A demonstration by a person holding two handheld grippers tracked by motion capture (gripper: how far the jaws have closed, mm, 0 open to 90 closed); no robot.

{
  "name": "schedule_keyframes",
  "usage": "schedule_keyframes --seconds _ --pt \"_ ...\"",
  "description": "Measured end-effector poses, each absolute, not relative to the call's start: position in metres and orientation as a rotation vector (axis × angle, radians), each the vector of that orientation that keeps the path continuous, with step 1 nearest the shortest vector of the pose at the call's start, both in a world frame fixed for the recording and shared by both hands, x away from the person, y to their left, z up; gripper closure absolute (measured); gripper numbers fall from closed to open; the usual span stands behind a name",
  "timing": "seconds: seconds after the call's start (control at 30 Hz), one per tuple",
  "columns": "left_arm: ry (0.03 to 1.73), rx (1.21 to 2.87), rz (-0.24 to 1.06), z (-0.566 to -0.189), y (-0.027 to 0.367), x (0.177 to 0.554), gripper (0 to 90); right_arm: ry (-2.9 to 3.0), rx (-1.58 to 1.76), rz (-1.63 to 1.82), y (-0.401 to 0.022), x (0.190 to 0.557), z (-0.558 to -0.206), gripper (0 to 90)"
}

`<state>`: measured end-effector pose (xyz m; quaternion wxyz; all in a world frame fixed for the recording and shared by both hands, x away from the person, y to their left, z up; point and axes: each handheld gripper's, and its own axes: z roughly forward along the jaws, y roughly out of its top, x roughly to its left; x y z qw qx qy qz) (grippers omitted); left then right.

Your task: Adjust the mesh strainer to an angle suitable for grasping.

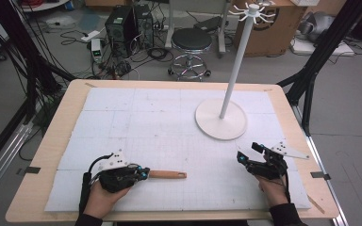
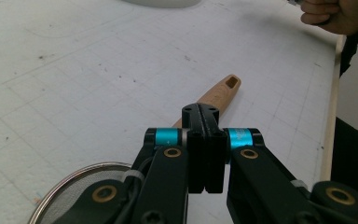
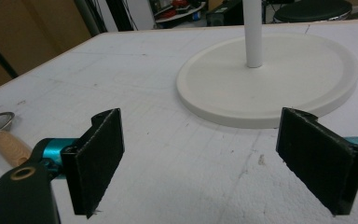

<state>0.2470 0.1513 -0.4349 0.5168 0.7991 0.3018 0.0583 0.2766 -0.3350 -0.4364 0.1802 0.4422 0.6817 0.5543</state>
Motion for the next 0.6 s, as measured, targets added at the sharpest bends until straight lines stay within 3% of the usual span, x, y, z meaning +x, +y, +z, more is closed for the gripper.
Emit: schedule_keyframes --seconds 0.6 --pt "0.812 2.006 0.083 -0.445 0.151 0.263 89.7 1.926 1.246 1.578 -0.334 0.276 -0.435 14.0"
